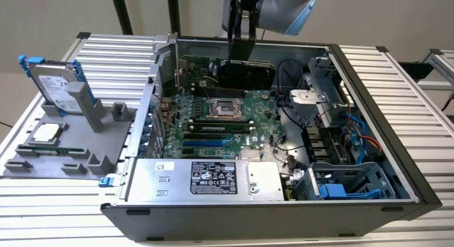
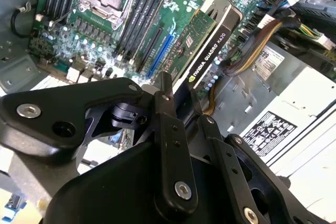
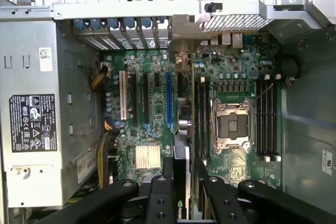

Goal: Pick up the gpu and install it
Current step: 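Insert the gpu into the slot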

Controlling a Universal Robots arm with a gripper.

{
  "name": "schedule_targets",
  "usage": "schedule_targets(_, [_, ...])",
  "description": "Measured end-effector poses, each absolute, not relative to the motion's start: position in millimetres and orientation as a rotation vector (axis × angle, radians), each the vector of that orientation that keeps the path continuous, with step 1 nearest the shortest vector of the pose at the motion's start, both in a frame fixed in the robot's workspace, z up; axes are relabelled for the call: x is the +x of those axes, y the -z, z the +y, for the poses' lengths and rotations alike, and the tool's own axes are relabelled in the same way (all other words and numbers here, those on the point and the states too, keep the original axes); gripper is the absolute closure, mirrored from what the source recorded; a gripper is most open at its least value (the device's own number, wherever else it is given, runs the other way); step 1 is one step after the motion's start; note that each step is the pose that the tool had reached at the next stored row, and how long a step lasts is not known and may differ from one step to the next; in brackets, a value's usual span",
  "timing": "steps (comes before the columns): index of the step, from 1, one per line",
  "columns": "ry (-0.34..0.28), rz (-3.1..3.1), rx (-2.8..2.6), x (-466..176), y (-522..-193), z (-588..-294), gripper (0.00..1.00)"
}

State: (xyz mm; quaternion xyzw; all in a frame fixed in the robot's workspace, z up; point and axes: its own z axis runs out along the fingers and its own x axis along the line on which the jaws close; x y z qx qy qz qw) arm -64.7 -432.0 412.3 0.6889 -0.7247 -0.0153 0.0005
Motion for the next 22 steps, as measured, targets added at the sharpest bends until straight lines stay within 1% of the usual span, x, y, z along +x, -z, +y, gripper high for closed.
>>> schedule_targets(22, [0.062,-2.269,2.157,-64.6,-410.9,-431.9,1.00])
